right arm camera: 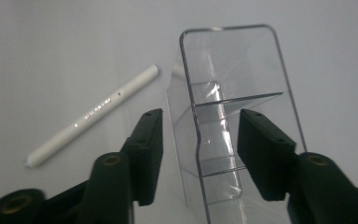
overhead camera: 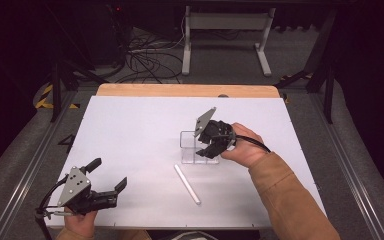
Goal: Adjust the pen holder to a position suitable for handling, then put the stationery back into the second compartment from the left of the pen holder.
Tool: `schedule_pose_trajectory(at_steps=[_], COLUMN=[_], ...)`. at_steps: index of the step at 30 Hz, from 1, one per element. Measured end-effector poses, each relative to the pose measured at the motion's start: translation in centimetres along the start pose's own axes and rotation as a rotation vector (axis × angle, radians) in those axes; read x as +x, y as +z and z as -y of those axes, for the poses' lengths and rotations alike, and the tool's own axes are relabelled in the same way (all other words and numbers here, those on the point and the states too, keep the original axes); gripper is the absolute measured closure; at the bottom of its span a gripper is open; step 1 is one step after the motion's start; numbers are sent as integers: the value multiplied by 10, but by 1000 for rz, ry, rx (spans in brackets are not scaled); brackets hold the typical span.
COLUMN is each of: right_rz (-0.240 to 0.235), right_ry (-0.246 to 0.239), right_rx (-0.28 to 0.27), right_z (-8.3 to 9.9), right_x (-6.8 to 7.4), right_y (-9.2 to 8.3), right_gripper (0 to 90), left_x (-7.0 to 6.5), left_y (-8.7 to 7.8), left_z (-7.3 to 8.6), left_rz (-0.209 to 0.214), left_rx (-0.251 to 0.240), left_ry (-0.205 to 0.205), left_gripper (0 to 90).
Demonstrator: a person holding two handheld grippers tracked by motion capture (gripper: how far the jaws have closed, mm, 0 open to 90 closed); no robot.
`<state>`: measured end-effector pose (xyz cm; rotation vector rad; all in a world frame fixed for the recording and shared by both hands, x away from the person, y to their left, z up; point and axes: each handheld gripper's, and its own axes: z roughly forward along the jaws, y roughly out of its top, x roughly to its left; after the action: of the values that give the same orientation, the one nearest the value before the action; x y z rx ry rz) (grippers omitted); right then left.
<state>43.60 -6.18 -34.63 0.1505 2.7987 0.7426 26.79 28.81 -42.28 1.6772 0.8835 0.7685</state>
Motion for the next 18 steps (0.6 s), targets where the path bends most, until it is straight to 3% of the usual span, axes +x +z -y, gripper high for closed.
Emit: schedule_pose_trajectory(at_steps=[1, 2, 3, 4, 12, 18], right_rz=[0, -11, -11, -15, 12, 45], right_ry=[0, 27, 27, 48, 82, 117], right_rx=[0, -56, -56, -96, -226, -300], right_z=[0, 2, 2, 3, 5, 7], right_x=[0, 2, 2, 6, 23, 33], right_y=[0, -10, -10, -17, -29, -34], right_gripper=[466, 448, 448, 423, 348, 187], left_x=[0, 1, 1, 1, 0, 1], left_y=[0, 0, 0, 0, 1, -1], left_z=[0, 0, 0, 0, -1, 0], left_rz=[-1, -1, -1, -5, -2, -3], left_rx=[2, 5, 5, -3, 1, -4], left_ry=[2, 4, 0, -8, 1, -7], left_gripper=[27, 27, 27, 27, 27, 27])
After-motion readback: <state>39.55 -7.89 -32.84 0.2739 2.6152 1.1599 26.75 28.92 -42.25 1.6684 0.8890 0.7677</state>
